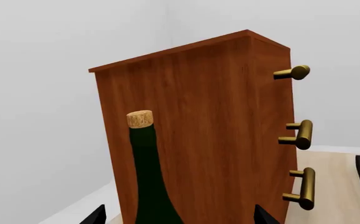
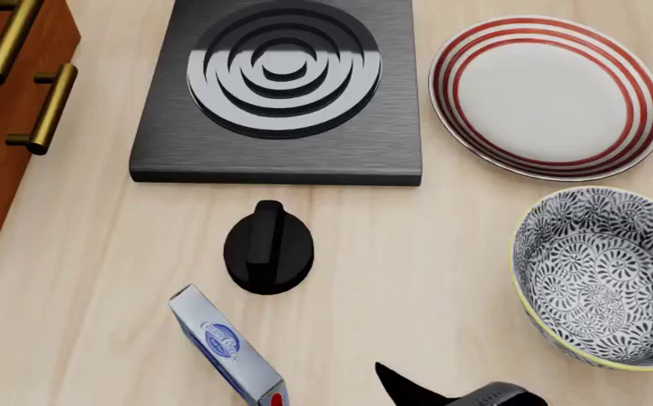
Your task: Pick up the cream cheese and put it in the bowl.
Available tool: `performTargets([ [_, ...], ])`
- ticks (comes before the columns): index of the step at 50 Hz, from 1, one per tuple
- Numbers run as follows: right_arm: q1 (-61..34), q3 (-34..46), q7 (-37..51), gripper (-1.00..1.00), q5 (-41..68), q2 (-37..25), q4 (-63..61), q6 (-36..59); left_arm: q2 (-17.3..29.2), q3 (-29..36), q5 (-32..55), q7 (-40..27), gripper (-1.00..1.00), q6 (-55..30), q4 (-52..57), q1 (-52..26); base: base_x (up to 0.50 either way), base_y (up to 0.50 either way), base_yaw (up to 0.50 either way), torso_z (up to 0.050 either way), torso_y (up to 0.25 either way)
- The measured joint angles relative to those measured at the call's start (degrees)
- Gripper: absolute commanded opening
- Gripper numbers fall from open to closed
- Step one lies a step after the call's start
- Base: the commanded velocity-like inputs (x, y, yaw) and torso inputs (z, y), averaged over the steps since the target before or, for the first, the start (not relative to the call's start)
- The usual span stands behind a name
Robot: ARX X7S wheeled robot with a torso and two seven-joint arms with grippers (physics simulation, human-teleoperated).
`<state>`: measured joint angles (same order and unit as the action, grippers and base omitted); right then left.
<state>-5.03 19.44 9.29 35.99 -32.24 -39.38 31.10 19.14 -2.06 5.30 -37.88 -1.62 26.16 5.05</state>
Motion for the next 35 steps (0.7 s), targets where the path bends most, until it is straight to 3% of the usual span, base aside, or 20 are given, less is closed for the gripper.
performTargets([
  [35, -5.01, 5.92, -2.88, 1.00, 0.86, 1.12, 1.89, 4.56, 0.36, 0.13, 0.57, -0.37, 1.00, 0.21, 0.00, 0.10, 0.00, 0.00, 0.00, 0.000, 0.000],
])
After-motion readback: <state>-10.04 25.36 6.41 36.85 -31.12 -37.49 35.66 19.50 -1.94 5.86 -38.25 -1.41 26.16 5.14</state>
